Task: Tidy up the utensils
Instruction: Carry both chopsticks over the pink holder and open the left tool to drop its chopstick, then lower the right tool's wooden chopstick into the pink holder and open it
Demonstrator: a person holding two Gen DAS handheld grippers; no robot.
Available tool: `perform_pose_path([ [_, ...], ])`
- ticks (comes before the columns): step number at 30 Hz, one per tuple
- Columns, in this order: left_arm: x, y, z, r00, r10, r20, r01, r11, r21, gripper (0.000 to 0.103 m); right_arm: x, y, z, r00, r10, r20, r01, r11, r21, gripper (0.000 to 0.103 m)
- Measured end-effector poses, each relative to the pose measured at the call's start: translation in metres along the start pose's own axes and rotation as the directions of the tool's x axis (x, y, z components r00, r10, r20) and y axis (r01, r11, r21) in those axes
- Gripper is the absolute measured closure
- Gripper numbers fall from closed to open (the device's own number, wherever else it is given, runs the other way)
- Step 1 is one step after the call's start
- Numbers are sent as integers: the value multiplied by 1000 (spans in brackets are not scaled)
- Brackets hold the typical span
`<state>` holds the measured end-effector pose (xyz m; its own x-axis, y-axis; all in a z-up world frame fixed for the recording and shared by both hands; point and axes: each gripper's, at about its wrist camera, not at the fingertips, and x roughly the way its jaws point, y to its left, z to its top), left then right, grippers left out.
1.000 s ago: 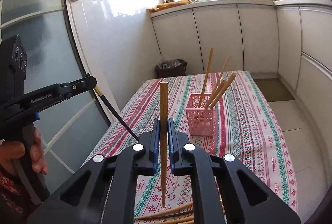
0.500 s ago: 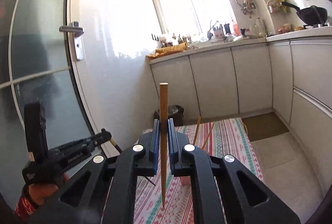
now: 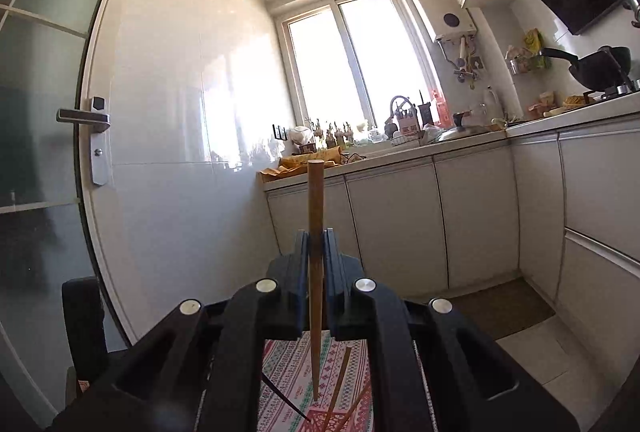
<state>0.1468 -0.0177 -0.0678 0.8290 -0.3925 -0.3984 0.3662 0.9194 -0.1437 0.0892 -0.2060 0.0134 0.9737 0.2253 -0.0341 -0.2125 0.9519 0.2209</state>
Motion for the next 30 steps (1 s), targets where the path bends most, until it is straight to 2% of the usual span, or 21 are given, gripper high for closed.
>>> perform_pose_path([
  [2, 17, 2, -12, 999, -2, -43, 2, 1000, 5, 95, 14, -4, -15, 1000, -1, -28, 1, 1000, 0, 95],
  [4, 20, 7, -16, 999, -1, -52, 1, 1000, 1, 80, 24, -6, -27, 999, -8, -51, 8, 1000, 0, 95],
  [7, -1, 22, -4, 1000, -16, 14, 17, 999, -49, 69, 31, -3, -39, 998, -12, -67, 12, 1000, -8, 95],
  [8, -11, 28, 1, 999, -21, 41, 23, 997, -69, 68, 32, -2, -41, 998, -15, -68, 14, 1000, -15, 95],
  [13, -50, 44, 22, 989, 11, 145, 7, 993, -119, 56, 37, 14, -42, 996, -21, -83, 16, 999, -51, 95],
  [20, -63, 63, 27, 987, 29, 156, -5, 988, -155, 55, 51, 30, -47, 989, -58, -136, 42, 992, -115, 95],
  [23, -66, 65, 28, 987, 27, 156, -2, 988, -156, 55, 67, 38, -57, 973, -62, -221, 31, 989, -142, 95],
  [26, -68, 66, 32, 988, 30, 154, -6, 988, -154, 55, 82, 46, -67, 950, -85, -300, 32, 983, -179, 88],
  [30, -74, 71, 32, 987, 37, 156, -11, 986, -166, 55, 74, 41, -57, 958, -87, -272, 54, 991, -125, 76],
])
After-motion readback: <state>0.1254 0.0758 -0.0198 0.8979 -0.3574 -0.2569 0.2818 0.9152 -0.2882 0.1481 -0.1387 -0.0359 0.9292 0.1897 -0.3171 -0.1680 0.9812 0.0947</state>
